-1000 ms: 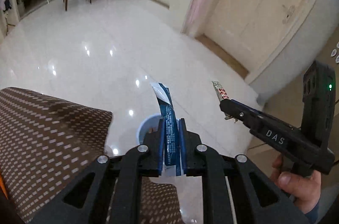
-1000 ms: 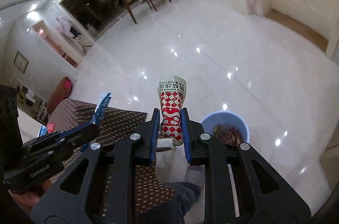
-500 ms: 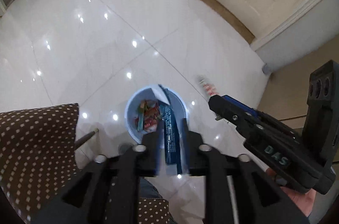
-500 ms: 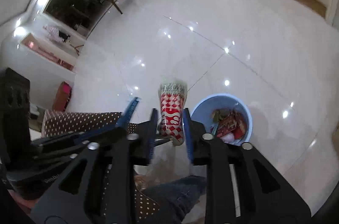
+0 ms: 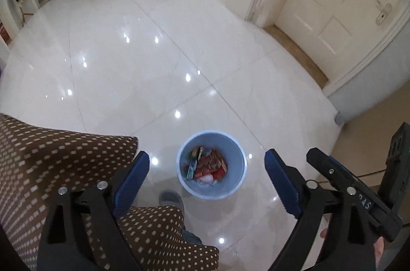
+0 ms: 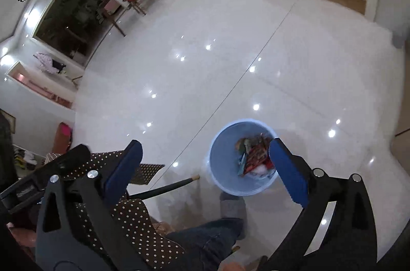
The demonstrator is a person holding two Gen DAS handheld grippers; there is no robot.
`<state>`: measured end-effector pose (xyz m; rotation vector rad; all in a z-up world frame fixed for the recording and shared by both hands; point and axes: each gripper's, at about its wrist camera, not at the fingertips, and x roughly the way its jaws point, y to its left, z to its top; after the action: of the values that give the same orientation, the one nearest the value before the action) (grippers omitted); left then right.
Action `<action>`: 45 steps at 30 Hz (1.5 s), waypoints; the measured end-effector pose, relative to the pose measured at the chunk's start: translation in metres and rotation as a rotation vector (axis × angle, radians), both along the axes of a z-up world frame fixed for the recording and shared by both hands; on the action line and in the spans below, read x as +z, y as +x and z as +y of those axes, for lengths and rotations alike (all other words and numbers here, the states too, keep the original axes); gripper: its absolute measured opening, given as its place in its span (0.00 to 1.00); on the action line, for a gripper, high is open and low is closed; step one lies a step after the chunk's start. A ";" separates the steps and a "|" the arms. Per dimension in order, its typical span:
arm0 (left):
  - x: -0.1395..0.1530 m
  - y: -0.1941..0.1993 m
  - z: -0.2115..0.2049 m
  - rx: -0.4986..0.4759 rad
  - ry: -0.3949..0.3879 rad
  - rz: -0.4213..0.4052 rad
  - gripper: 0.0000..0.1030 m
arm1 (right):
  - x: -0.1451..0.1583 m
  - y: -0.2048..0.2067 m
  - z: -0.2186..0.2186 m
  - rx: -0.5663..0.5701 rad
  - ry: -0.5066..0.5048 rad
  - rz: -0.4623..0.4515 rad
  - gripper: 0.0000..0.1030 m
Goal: Collect trash
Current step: 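Grasp the orange bag with the right tool while the left tool grasps a white tube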
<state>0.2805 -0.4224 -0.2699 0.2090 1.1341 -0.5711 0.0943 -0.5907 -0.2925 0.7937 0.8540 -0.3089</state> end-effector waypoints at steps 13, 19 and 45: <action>0.107 -0.068 0.104 0.059 -0.127 -0.257 0.90 | 0.114 -0.015 0.072 0.062 -0.185 -0.149 0.94; 0.140 -0.091 0.174 0.116 -0.151 -0.382 0.90 | 0.147 -0.006 0.129 0.154 -0.236 -0.204 0.94; 0.062 -0.073 0.479 0.501 0.009 -0.297 0.89 | 0.112 0.079 0.432 0.761 -0.358 -0.118 0.94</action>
<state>0.2078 0.0565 -0.2079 0.0114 0.8554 -0.0842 0.1737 -0.1585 -0.1804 0.1182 0.8953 0.2555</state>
